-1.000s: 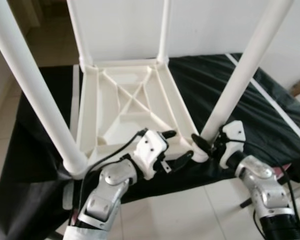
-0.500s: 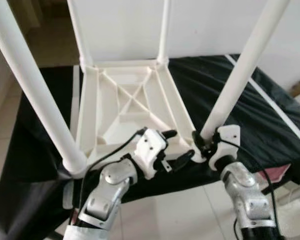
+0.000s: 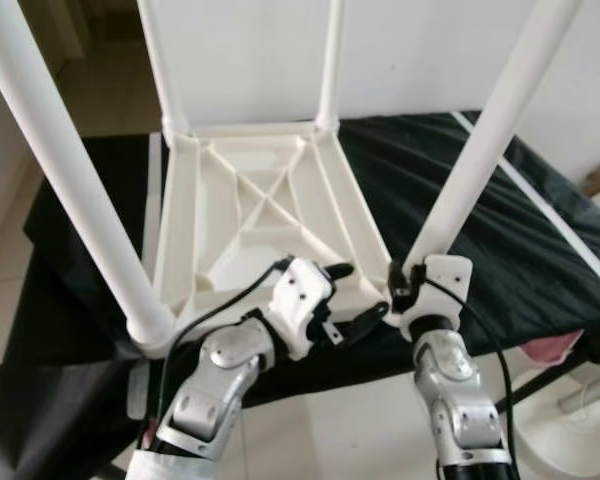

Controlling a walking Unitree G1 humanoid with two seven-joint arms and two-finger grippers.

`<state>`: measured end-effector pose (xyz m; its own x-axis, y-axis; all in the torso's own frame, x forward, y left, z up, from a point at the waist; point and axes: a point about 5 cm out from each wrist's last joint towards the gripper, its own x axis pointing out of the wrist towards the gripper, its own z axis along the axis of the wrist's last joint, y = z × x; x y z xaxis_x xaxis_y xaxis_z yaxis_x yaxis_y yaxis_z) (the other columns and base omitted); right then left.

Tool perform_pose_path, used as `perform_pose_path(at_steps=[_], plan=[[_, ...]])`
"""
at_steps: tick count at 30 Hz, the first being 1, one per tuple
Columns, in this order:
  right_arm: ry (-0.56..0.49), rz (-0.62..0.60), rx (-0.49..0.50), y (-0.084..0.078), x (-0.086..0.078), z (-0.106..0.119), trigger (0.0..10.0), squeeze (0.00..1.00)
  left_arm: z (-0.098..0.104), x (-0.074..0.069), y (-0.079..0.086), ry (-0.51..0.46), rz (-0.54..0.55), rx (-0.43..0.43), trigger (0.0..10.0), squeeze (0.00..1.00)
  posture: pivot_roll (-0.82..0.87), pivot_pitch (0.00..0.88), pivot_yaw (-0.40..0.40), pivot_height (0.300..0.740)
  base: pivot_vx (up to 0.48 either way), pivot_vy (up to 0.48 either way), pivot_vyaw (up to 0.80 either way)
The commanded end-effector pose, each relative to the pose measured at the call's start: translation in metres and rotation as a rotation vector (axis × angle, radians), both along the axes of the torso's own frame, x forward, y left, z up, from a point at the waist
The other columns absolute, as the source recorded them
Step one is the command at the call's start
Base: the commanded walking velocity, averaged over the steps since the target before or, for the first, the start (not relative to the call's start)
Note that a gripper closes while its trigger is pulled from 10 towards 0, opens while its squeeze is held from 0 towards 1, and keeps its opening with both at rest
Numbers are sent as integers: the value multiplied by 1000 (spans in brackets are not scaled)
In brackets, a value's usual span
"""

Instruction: Building children table

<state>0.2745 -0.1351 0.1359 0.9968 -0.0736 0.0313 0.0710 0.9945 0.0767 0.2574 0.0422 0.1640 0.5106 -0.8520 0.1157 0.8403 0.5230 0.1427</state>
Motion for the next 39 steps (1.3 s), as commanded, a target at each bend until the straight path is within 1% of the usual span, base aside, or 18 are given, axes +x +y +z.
perform_pose_path(at_steps=[1,2,3,4,6,10,12,17,18,19,24,27,30,31,34,35,37,39], plan=[[76,-16,23,2,-4,-14,10000,0,2,-1,-1,0,-13,2,10000,0,-30,23,-23,740,0,0,0],[75,-23,20,1,-4,-14,10000,0,1,-1,-1,-1,-12,3,10000,0,-29,24,-23,740,0,0,0],[70,-29,14,0,-3,-14,10000,161,1,-1,-2,-2,-11,2,10000,0,-27,25,-25,740,0,0,0],[62,-32,9,-1,-3,-13,10000,953,2,-2,-2,-3,-11,2,10000,0,-27,25,-25,740,0,0,0],[55,-28,23,-2,-2,-11,10000,1000,2,-2,-2,-3,-11,1,10000,0,-27,25,-27,740,0,0,0],[27,-9,23,-5,-2,-7,10000,1000,1,-2,-2,0,-12,2,10000,0,-26,26,-28,740,0,0,0],[10,11,-35,-9,-2,-4,10000,1000,2,-3,-2,12,-24,-3,10000,0,-27,28,-28,740,0,0,0],[13,28,-59,-19,-2,-5,10000,1000,2,-3,-2,-8,-27,12,10000,0,-27,30,-29,740,0,0,0],[8,59,-76,-22,-2,-5,10000,596,2,-3,-2,-8,-26,12,10000,0,-27,31,-29,740,0,0,0],[-5,90,-94,-25,-3,-4,10000,0,2,-2,-2,-7,-25,11,10000,0,-26,33,-30,740,0,0,0],[-29,187,-126,-32,-2,0,10000,0,2,-2,0,-3,-23,10,10000,0,-27,43,-30,740,0,0,0],[-33,295,-174,-40,2,2,10000,0,-3,-4,1,-5,-38,47,10000,0,-24,53,-31,740,0,0,0],[-31,313,-175,-41,3,2,10000,0,-3,-5,2,-2,-40,47,10000,0,-24,53,-31,740,0,0,0],[-34,393,-193,-43,6,5,10000,0,-4,-5,4,-5,-41,60,10000,0,-21,55,-34,740,0,0,0],[-26,448,-199,-43,9,5,10000,0,-6,-6,4,-6,-43,70,10000,0,-19,55,-36,740,0,0,0],[-17,549,-216,-40,12,4,10000,0,-7,-6,4,-14,-46,87,10000,0,-18,55,-37,740,0,0,0],[-17,549,-216,-40,12,4,10000,0,-7,-6,4,-14,-46,87,10000,0,-18,55,-37,740,0,0,0],[-3,609,-228,-38,15,3,10000,0,-6,-5,2,-17,-48,87,10000,0,-16,56,-38,740,0,0,0]])
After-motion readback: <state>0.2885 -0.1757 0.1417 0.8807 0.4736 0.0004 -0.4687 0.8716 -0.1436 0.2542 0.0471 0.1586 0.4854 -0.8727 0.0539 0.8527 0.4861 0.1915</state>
